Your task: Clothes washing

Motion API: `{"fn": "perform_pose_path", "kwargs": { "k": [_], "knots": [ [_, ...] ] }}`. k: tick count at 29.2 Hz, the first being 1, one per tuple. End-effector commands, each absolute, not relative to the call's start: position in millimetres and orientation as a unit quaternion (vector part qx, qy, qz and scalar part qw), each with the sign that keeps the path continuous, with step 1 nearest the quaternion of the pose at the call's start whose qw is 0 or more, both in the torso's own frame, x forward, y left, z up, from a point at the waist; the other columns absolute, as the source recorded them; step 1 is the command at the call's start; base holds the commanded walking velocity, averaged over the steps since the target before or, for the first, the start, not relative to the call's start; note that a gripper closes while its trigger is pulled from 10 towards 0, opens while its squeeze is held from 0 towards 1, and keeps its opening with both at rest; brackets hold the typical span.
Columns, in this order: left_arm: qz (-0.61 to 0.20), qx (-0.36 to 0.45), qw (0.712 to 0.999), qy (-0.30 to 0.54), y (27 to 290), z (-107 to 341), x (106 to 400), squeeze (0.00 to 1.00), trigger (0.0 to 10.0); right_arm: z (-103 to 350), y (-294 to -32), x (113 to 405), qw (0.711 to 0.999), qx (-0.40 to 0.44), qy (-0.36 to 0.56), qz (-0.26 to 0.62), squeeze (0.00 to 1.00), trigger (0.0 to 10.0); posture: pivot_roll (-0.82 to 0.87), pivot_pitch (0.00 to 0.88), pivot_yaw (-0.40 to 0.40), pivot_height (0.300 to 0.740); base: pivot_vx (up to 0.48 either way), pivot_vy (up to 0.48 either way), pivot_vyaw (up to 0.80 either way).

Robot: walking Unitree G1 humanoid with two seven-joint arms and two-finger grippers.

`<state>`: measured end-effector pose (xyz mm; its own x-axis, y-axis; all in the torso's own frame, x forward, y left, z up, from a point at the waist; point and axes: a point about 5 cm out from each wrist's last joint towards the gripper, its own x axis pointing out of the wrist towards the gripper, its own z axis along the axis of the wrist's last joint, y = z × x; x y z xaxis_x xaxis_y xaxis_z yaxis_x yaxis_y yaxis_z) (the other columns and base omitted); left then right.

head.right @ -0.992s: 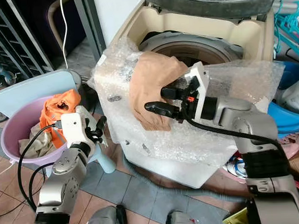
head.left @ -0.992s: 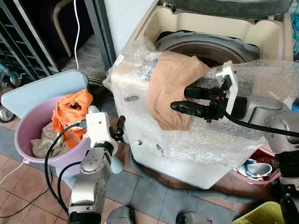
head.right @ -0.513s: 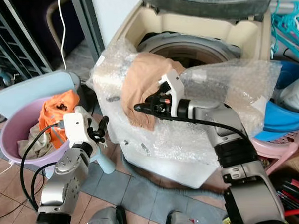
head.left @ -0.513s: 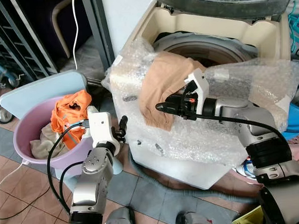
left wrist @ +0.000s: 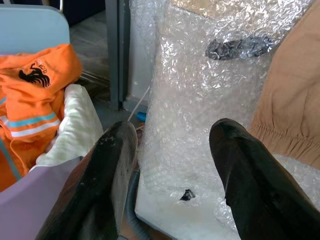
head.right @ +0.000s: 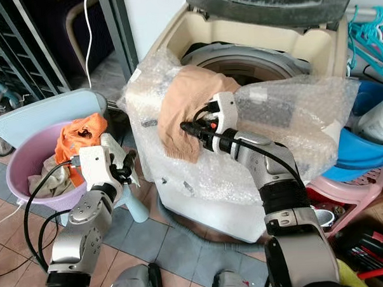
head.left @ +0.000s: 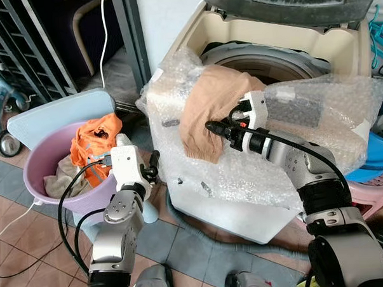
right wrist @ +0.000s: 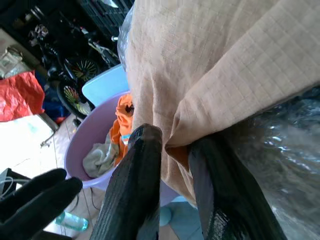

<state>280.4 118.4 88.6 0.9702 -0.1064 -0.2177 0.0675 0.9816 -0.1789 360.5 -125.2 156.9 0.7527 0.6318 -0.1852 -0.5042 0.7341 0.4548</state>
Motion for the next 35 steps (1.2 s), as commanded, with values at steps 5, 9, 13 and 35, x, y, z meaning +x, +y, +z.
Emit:
{"fn": "perform_pose_path", "kwargs": {
  "k": [5,9,13,35],
  "knots": [
    [-0.042,-0.096,0.988,0.111,113.7,89.8,282.6,0.0,10.0,235.8,-137.1,389.6,0.919,0.275,0.005,0.283,0.0,0.0,-0.04,0.062,0.031,0.74,0.0,0.0,0.0],
    [-0.041,-0.097,0.988,0.11,113.9,89.8,282.0,0.0,10.0,260.2,-146.1,400.2,0.918,0.298,-0.034,0.258,0.0,0.0,-0.04,0.062,0.027,0.74,0.0,0.0,0.0],
    [-0.036,-0.1,0.988,0.111,115.0,89.2,281.1,0.0,10.0,279.7,-160.6,409.0,0.926,0.306,-0.072,0.211,0.0,0.0,-0.04,0.066,0.022,0.74,0.0,0.0,0.0],
    [-0.029,-0.101,0.988,0.114,116.4,88.3,281.9,0.0,10.0,257.9,-195.5,414.1,0.986,-0.128,-0.065,0.089,1.0,10.0,-0.04,0.069,0.025,0.74,0.0,0.0,0.0]
  ]
}}
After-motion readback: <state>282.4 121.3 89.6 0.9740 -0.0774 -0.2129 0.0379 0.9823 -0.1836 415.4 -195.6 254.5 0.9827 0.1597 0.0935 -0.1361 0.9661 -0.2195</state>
